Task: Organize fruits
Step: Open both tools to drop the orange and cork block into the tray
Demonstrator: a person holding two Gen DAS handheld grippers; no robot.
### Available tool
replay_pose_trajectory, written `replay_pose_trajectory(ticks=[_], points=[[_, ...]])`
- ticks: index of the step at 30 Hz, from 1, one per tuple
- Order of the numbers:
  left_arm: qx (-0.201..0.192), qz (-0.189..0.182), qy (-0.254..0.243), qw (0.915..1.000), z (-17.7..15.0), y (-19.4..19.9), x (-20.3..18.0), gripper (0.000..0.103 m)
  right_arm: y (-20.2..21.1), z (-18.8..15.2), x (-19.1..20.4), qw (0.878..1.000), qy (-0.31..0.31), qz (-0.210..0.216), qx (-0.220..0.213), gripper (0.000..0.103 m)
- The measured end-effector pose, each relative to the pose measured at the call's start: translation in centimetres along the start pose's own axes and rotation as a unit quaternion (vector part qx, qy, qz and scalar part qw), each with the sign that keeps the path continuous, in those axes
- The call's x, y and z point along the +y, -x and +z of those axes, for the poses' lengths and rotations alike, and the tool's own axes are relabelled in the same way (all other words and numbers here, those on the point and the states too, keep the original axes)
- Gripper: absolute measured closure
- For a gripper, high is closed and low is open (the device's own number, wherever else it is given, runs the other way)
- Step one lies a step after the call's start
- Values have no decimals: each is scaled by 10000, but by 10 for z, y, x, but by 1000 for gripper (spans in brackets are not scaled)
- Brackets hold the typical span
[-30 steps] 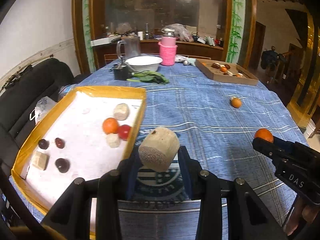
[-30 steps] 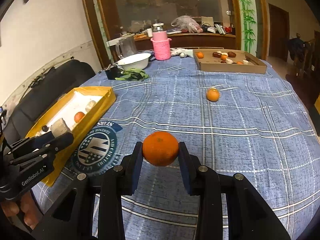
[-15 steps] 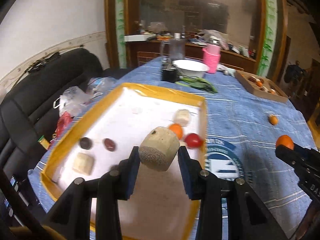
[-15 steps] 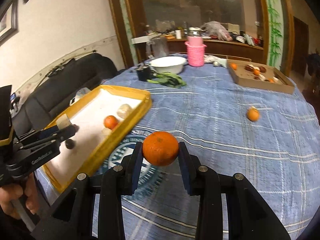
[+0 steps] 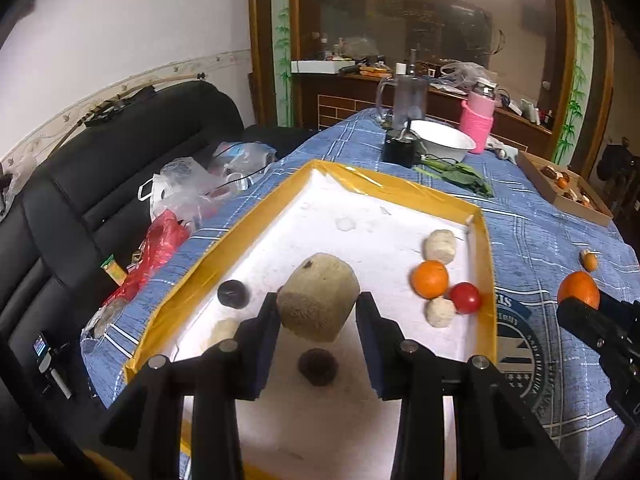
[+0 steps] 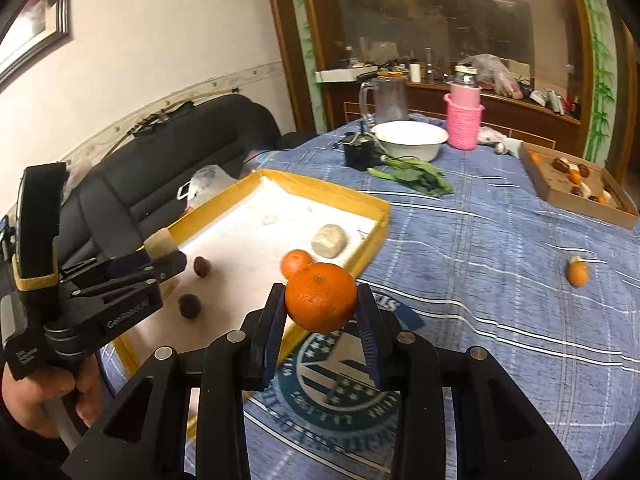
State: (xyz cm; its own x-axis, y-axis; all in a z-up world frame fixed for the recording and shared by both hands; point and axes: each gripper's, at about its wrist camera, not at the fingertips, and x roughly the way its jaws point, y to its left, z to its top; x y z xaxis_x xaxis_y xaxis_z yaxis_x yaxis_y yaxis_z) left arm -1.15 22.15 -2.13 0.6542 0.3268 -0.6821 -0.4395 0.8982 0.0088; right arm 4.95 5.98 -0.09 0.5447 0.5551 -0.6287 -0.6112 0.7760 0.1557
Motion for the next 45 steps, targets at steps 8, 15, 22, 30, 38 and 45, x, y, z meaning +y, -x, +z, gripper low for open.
replay_pose_trajectory(ticks=[8, 15, 22, 30, 38, 45], points=[[169, 93, 78, 9998, 7, -17, 14, 62, -23, 2, 13, 9997, 104, 113, 171, 70], [388, 91, 155, 9991, 18, -37, 23, 62, -43, 2, 29, 9988, 272, 230, 350, 70], [612, 74, 32, 9981, 28, -54, 21, 62, -63, 1, 37, 9970, 403, 337, 571, 70], [880, 139, -68, 9960, 28, -74, 18, 62, -78, -6, 46, 9942, 548, 446, 813, 70], [968, 240, 49, 9950, 29, -79, 25, 62, -83, -14, 50, 9922, 672, 438, 952, 70], [1113, 361, 77, 9931, 27, -80, 31, 61, -81, -18, 55, 9905, 787, 456, 1028, 65]])
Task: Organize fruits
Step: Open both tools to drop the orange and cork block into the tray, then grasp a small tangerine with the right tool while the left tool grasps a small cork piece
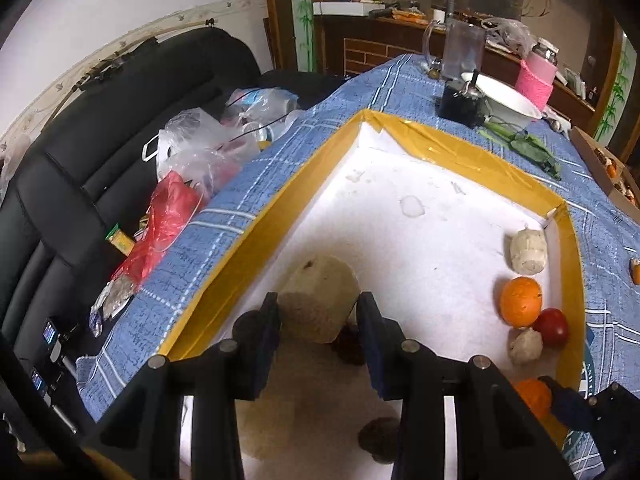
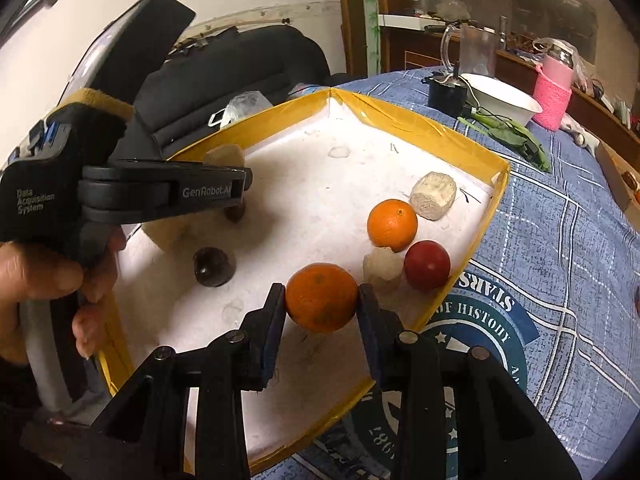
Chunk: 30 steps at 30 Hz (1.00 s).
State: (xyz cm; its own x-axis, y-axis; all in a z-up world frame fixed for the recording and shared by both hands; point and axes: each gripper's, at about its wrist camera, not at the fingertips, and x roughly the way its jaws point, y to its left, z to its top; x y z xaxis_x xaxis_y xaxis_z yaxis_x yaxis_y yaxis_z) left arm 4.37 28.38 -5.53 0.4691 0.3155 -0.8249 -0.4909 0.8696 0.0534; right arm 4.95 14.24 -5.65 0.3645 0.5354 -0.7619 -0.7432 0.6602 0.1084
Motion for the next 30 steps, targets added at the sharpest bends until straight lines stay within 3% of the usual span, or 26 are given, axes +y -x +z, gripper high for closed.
replay_pose_trajectory(ticks=[2, 5, 6, 12, 14, 18, 24, 30], points=[[-11, -29, 10, 10000, -2, 4, 3, 60, 1, 0, -1, 10000, -36, 30, -3, 60], [-16, 64, -47, 10000, -6, 12, 6, 29, 1, 2, 4, 10000, 65, 18, 45, 49], [-14, 70, -45, 10000, -8, 14, 7, 26, 2, 2, 5, 10000, 73, -15, 37, 46], [100, 88, 72, 9999, -16, 18, 20, 26, 22, 0, -9, 9994, -265, 100, -215, 38], [44, 20, 218, 9998, -16, 23, 25, 26, 34, -2, -19, 9986, -387, 50, -359, 26], [-261, -76, 430, 9987, -14, 39, 19, 21, 65, -13, -66, 9930, -994, -115, -621, 19], [-671, -494, -230, 9963, -13, 60, -50, 19, 93, -51, -165, 9746, -1923, -932, -671, 15], [-740, -974, -1019, 9872, -13, 60, -147, 18, 118, -88, -270, 9372, -2920, -1740, -784, 18]])
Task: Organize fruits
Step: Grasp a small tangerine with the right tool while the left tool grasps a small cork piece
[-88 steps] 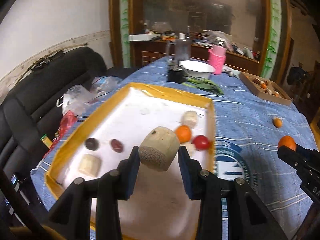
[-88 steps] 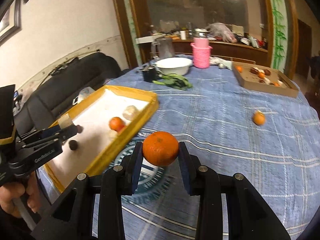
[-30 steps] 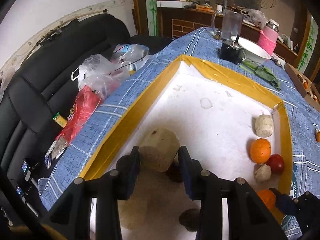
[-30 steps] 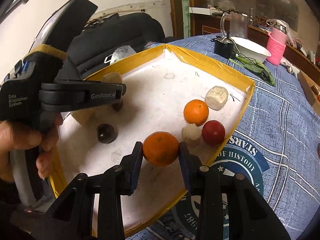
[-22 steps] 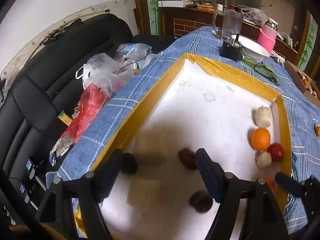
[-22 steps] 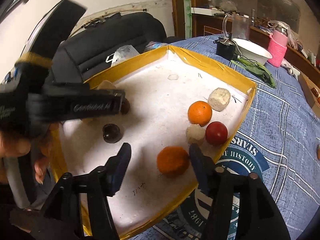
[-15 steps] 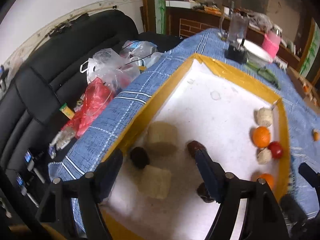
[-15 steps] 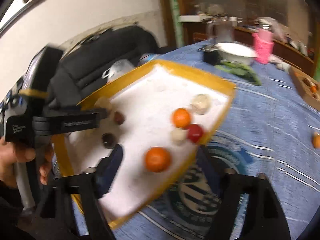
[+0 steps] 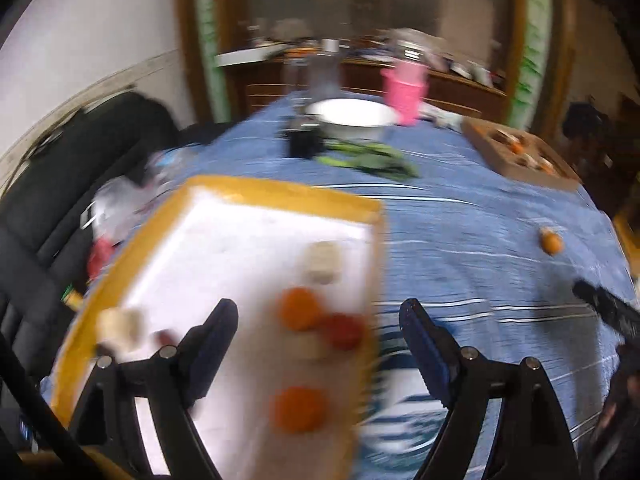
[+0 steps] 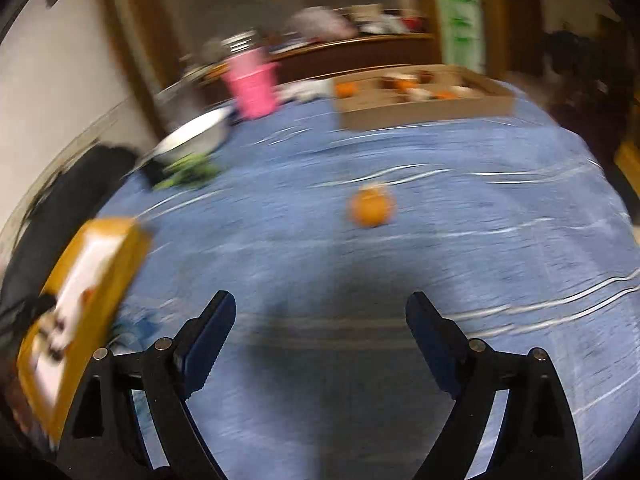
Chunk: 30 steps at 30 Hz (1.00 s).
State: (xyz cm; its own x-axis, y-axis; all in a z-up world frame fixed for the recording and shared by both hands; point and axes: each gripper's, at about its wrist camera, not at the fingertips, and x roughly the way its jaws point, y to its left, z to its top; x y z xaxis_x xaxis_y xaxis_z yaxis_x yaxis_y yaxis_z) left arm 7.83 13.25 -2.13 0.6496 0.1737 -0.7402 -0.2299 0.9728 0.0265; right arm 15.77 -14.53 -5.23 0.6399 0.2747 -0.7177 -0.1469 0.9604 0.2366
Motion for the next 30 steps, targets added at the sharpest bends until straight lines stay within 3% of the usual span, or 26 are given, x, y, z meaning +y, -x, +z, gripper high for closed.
replay_pose_trajectory(ticks=[3, 7, 11, 13, 18, 26, 28, 30], points=[[5, -192, -286, 9994, 9, -11, -38, 18, -16, 17, -19, 9999, -144, -57, 55, 25], [-14, -308, -517, 9982, 21, -27, -73, 18, -45, 33, -18, 9998, -29, -106, 149, 44], [-6, -471, -579, 9972, 31, -41, -96, 18, -72, 45, -12, 9996, 122, -156, 221, 50], [-23, -518, -634, 9966, 34, -48, -108, 18, -77, 47, -16, 9993, 170, -211, 248, 72], [-47, -780, -857, 9933, 41, -67, -154, 18, -57, 43, -43, 9998, 101, -149, 89, 72], [-78, -1294, -1293, 9831, 51, -96, -258, 21, -12, 26, -113, 9984, -346, -426, -108, 72], [-56, -1215, -1321, 9837, 54, -104, -275, 28, -7, 23, -120, 9981, -391, -465, -139, 72], [159, -1201, -1358, 9833, 54, -114, -284, 62, -3, 21, -126, 9978, -465, -456, -153, 72]])
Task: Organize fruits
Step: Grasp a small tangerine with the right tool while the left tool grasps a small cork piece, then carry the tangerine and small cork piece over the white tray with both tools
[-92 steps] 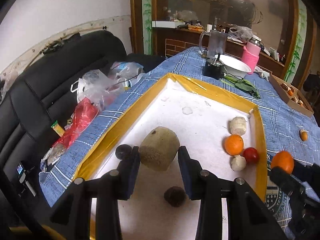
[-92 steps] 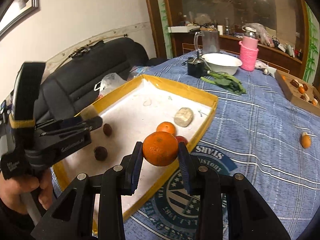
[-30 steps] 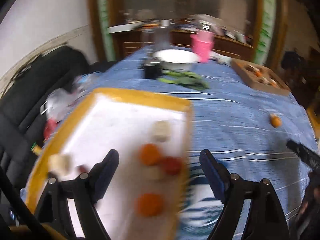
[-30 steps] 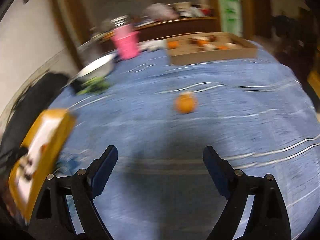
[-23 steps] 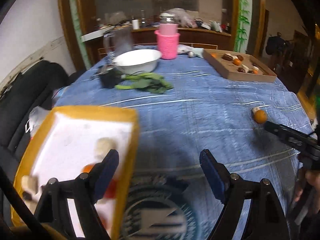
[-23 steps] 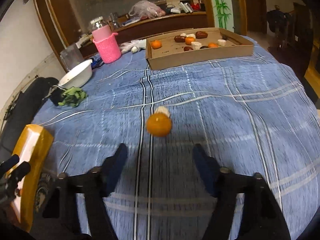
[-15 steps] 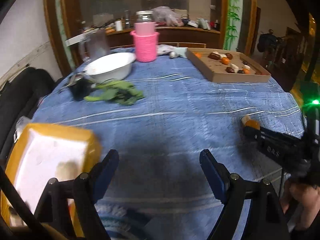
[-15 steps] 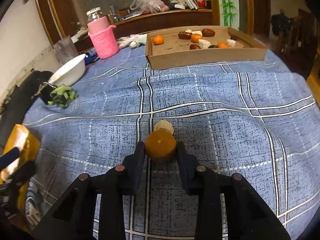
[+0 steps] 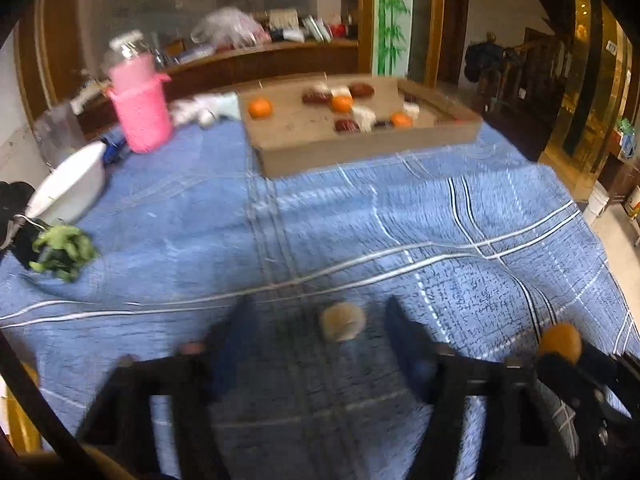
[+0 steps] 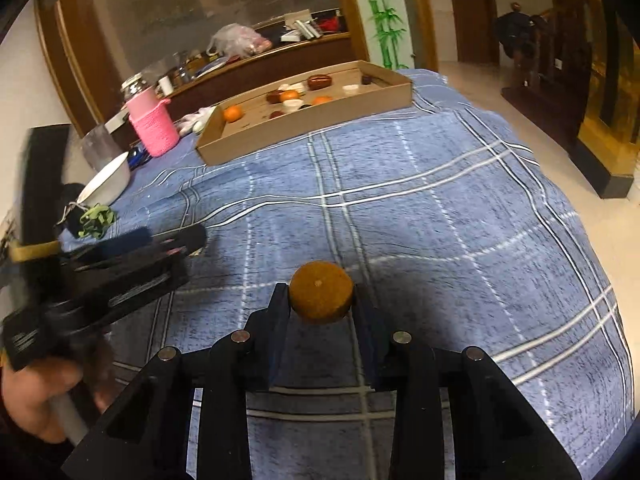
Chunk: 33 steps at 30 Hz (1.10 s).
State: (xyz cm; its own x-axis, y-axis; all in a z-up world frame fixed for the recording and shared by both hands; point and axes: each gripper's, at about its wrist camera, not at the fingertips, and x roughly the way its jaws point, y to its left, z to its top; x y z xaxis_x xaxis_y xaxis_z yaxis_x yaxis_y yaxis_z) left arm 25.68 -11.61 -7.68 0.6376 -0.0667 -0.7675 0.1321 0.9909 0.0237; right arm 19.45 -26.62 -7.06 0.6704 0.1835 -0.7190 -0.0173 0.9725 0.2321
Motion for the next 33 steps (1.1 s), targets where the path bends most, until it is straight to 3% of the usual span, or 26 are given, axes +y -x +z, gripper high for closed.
replay_pose_trajectory(ticks=[1, 2, 8, 20, 33], points=[[95, -6, -36, 9999, -1, -4, -2, 66, 0, 0, -1, 10000, -13, 18, -1, 72], [58, -42, -16, 10000, 0, -1, -2, 79, 1, 0, -1, 10000, -15, 29, -4, 72], [-50, -181, 69, 9998, -21, 29, 12, 79, 11, -7, 15, 9997, 106, 199, -64, 72], [-200, 187, 346, 9990, -89, 102, 45, 79, 38, -54, 72, 9987, 399, 311, -98, 72], [-238, 175, 582, 9979, -137, 135, 65, 79, 56, -88, 108, 9980, 568, 230, -133, 72]])
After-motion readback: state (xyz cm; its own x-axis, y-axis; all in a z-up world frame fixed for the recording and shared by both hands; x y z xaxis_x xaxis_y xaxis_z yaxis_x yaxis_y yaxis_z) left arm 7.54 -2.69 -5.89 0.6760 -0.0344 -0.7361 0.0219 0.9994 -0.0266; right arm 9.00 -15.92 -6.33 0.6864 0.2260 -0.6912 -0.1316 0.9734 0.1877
